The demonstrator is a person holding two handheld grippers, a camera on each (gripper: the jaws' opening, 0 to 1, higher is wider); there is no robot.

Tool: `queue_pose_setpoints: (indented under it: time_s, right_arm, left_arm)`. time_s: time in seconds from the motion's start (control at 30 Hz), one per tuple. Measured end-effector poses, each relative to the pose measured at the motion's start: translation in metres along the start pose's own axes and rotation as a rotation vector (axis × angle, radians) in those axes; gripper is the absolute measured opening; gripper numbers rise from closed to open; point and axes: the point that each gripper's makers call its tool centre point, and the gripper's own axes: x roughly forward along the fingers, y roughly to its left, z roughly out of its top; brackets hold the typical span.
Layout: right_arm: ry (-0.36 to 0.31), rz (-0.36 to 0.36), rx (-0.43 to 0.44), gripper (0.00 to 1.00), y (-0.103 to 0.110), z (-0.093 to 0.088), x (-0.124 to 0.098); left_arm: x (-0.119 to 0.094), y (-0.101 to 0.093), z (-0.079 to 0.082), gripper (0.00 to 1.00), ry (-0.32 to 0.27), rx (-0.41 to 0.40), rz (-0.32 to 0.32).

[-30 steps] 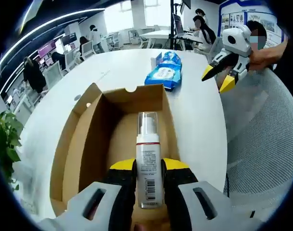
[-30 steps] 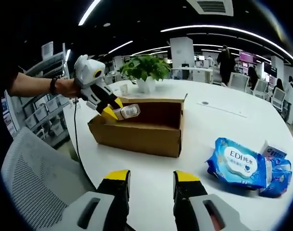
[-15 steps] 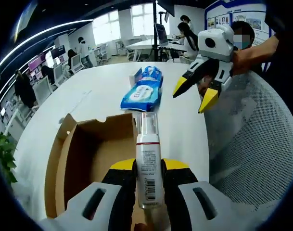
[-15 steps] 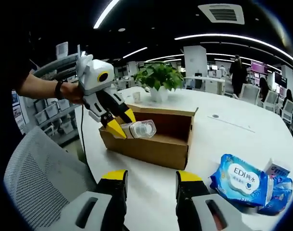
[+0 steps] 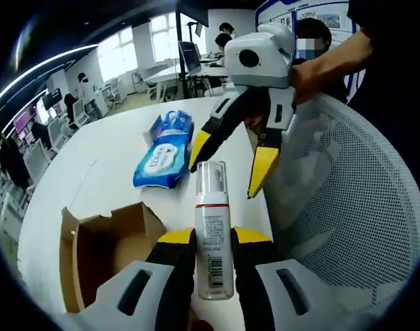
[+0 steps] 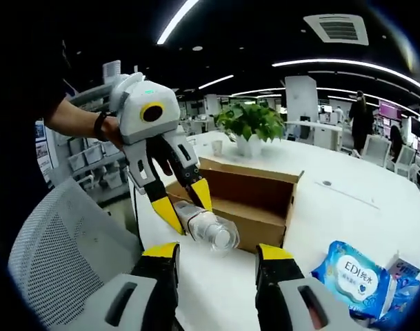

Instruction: Operate the shoe box by opening the lid, removing the specified soft item, and placing it in the target area until the item is outside and the box remains undamaged.

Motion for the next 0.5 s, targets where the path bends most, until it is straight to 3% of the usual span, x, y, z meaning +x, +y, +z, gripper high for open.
queue_pose_setpoints:
  time_s: [0.23,0.5]
  right_arm:
    - [-0.001,0.096,-0.060,0.36,0.015,0.001,-0.001]
    - [0.004,0.168,-0.097,0.21,0.026,-0.001,-0.002]
  left_arm:
    - [0.002,-0.011,0.006,0.19,0.002,0.051,-0.061]
    - [0.003,-0.019,0.009,0.19,0.000,0.081,-0.118]
